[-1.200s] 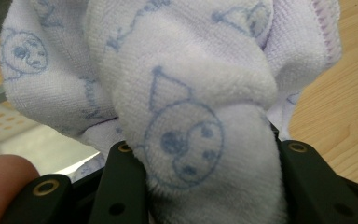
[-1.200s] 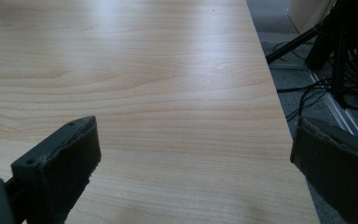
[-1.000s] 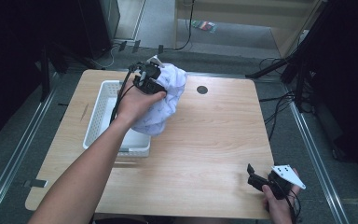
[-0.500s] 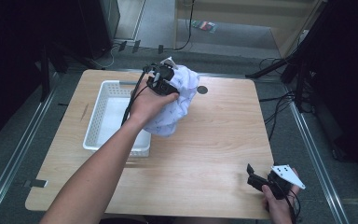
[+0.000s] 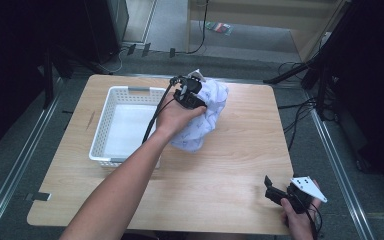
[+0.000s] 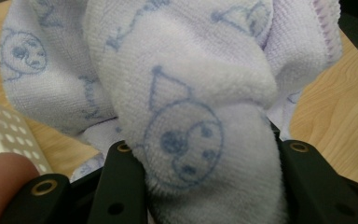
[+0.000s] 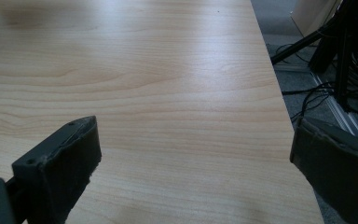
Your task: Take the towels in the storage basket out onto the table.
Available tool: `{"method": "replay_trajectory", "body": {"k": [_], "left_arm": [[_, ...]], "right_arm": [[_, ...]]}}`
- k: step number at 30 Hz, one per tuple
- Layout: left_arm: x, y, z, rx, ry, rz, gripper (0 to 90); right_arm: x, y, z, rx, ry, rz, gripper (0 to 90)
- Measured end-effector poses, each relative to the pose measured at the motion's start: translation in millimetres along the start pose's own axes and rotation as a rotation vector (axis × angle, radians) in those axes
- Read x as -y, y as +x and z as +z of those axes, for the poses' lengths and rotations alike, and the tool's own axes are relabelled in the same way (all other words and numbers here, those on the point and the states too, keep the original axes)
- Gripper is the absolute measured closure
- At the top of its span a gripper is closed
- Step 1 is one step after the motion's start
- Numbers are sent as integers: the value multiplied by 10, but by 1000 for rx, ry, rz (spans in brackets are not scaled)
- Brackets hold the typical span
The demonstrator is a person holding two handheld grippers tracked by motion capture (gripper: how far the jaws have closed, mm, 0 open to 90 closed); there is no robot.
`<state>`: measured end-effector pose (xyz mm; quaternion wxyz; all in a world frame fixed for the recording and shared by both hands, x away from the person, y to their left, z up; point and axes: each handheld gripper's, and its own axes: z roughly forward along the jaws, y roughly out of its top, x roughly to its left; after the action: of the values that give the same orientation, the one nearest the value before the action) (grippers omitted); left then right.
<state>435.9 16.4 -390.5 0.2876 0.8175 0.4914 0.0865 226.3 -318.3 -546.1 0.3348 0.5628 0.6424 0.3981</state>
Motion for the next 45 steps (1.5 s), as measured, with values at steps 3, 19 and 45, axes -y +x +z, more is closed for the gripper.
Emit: {"method": "replay_trajectory", "body": {"k": [3,19,45], "left_arm": [[39,-6,95,14,-6,-16,601],[228,-125,458,61,32,-22,551],[255,44,78,113,-44,-56,0]], "right_arm": [[0,0,0,-1,0,0,19],[-1,3,2,1,0,-2,20],[-2,2,5,2,3,-5,19]]}}
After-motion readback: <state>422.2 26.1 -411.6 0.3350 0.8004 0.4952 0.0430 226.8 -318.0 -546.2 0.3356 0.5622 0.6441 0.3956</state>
